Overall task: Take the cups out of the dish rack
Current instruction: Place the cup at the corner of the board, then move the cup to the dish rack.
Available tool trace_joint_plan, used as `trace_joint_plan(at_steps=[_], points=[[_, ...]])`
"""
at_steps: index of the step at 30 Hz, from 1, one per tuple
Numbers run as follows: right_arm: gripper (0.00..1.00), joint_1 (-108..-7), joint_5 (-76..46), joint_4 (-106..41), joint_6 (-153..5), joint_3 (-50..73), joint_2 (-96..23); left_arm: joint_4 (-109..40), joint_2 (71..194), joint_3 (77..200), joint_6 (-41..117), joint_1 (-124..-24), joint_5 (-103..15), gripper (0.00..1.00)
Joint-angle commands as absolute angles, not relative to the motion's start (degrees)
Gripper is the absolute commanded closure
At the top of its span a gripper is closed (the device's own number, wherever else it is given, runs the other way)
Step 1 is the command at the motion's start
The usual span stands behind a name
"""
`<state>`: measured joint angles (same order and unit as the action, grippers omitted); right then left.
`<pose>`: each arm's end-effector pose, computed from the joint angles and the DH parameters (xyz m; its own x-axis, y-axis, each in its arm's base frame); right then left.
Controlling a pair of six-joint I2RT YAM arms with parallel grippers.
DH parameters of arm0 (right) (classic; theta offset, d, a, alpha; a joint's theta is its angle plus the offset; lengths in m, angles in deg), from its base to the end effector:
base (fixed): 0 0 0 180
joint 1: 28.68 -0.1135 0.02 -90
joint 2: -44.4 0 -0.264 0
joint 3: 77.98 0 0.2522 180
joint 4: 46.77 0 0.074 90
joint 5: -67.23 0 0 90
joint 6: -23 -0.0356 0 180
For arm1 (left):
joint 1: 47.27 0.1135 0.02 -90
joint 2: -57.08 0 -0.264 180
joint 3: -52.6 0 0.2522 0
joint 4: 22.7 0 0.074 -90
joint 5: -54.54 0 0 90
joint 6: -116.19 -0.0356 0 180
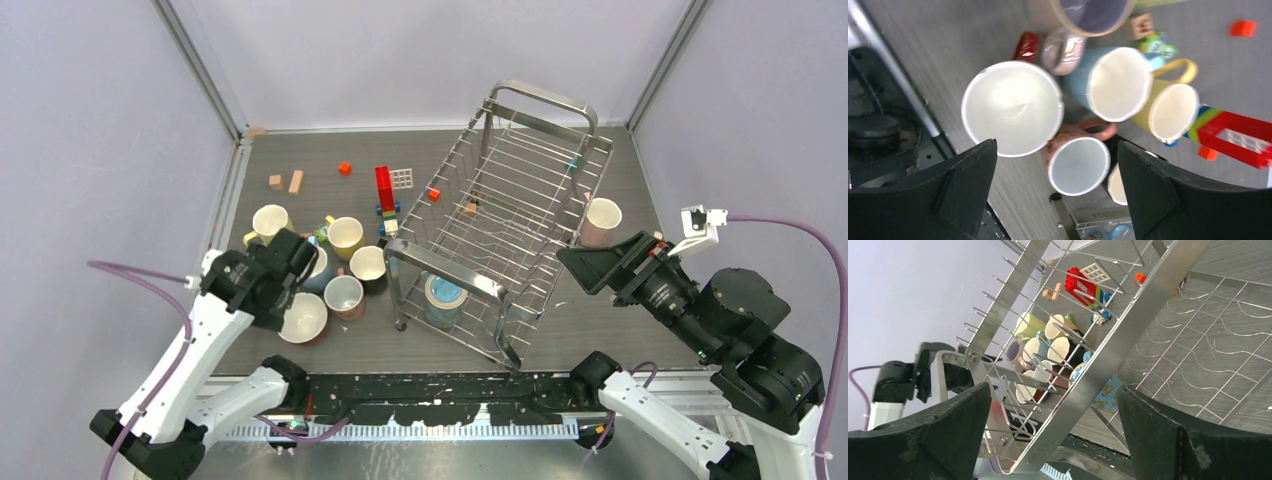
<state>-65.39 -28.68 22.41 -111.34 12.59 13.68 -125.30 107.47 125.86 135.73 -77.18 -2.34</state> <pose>0.0244 0.0136 0.4487 -0.4516 0.5305 -0.7174 -0.2762 0.6815 0.6777 0.0986 -0.0343 0.3127 -0.0287 -0.8940 -0.4470 -0.9152 0.2033 -0.3478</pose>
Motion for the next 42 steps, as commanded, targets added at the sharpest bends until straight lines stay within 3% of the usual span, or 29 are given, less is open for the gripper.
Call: trace_joint_plan(at_steps=[1, 7, 11, 17, 29, 42], points=[[0.0, -65.67, -31.76, 22.36, -111.44, 13.57, 14.76, -138.04, 111.87, 137.99, 120.1, -77.06, 7.74, 0.07], [0.0, -65.67, -34.69, 24.57, -111.06, 15.58, 15.52, -119.99, 111.61, 145.47, 95.24, -77.06, 8.02, 0.05], [0.0, -65.63, -38.11, 26.85, -111.03, 16.48, 15.9, -105.33, 110.29, 144.94, 78.05, -77.06, 1.42, 0.0], [0.0, -65.68, -42.99, 31.93, -112.32, 16.28, 16.74, -91.16, 113.13, 144.6, 66.68, -77.06, -10.78, 0.0], [0.0, -65.63, -45.74, 37.06, -122.08, 4.44, 20.57, -76.16, 122.45, 144.07, 54.27, -76.34, -34.49, 0.0], [0.0, -65.67, -36.05, 19.24, -130.97, -16.92, 25.2, -65.73, 129.15, 136.31, 56.11, -71.88, -63.71, 0.0]])
